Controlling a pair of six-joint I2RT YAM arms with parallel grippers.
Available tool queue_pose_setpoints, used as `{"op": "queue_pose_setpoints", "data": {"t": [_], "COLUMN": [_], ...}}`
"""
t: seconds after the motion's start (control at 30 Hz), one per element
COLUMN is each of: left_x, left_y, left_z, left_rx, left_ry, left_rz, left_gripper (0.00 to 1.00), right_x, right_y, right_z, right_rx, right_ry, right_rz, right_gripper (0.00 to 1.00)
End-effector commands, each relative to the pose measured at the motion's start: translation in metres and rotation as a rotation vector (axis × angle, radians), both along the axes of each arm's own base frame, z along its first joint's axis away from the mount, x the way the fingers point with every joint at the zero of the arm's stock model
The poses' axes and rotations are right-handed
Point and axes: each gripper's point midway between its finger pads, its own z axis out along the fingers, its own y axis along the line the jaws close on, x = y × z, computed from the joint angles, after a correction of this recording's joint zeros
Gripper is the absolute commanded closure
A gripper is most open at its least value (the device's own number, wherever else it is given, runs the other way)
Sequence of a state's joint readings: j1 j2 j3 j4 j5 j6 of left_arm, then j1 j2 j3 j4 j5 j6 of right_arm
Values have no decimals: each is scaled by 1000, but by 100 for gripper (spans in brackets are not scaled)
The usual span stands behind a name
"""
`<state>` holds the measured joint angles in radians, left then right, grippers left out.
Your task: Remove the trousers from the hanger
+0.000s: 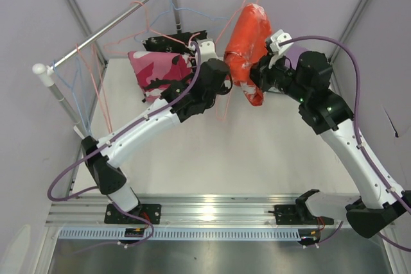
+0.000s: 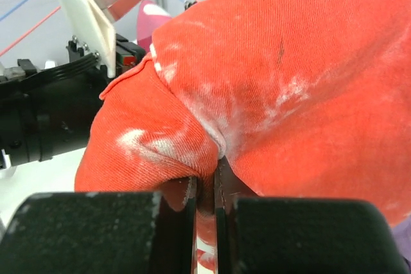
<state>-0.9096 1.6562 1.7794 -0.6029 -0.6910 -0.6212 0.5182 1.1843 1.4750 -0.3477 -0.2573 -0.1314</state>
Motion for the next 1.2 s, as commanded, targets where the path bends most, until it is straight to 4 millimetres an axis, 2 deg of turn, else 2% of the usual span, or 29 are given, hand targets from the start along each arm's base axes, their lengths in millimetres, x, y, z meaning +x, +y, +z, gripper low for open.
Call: {"op": "queue_pose_setpoints", "data": {"t": [0.0, 0.1, 0.13, 0.2, 0.23, 0.27, 0.33, 0.37, 0.5, 0.57, 0.6, 0.67, 0.7, 0.73, 0.77, 0.8, 0.83, 0.87, 0.9, 1.0, 1.03, 1.07, 1.17], "left_x": [8, 7, 7, 5, 5, 4, 4, 3, 2, 1, -1, -2, -3, -1, -2, -1, 4, 4, 5, 6, 6, 3, -2], "left_y": [15, 25, 30, 39, 44, 51, 60, 67, 80, 79, 76, 69, 64, 59, 59, 56, 50, 50, 51, 46, 45, 40, 31], "left_z": [7, 28, 34, 53, 59, 72, 84, 91, 109, 118, 122, 129, 135, 139, 157, 159, 154, 164, 168, 172, 174, 175, 183], "left_rx": [63, 20, 12, -10, -15, -35, -36, -35, -48, -67, -82, -119, -143, -153, -176, -155, -125, -125, -104, -87, -97, -119, -162], "left_ry": [-37, -76, -87, -125, -140, -169, -201, -219, -265, -289, -296, -321, -337, -353, -380, -384, -375, -392, -404, -420, -423, -421, -425], "left_rz": [21, 28, 37, 45, 54, 68, 84, 94, 122, 112, 88, 54, 21, 8, 2, -10, -23, -26, -28, -50, -58, -84, -137], "left_gripper": [100, 100, 100, 100, 100, 100, 100, 100, 100, 100, 100, 100, 100, 100, 100, 100, 100, 100, 100, 100, 100, 100, 100], "right_x": [-34, -18, -15, -13, -10, -13, -10, -10, -13, -13, -13, -10, -8, -6, -3, -3, -2, -3, -4, -3, -1, 0, 6], "right_y": [19, 14, 12, 6, 4, 1, -4, -5, -4, -3, -3, -1, -1, 1, 2, 3, 4, 4, 4, 2, 3, 3, 6], "right_z": [77, 49, 38, 28, 15, 13, 1, -13, -40, -48, -60, -66, -84, -90, -95, -101, -115, -122, -128, -139, -135, -141, -139], "right_rx": [111, 48, 32, 19, 7, 11, -1, -18, -56, -64, -77, -74, -78, -70, -63, -70, -97, -112, -126, -133, -112, -102, -76], "right_ry": [-145, -75, -51, -31, -5, -1, 27, 60, 133, 142, 155, 133, 158, 166, 172, 193, 233, 252, 269, 302, 282, 293, 294], "right_rz": [146, 64, 45, 4, -10, -23, -57, -62, -47, -44, -44, -35, -45, -52, -56, -53, -48, -46, -40, -57, -59, -65, -75], "right_gripper": [97, 99, 99, 99, 99, 99, 93, 92, 93, 99, 100, 100, 100, 100, 100, 100, 98, 92, 78, 60, 59, 58, 51]}}
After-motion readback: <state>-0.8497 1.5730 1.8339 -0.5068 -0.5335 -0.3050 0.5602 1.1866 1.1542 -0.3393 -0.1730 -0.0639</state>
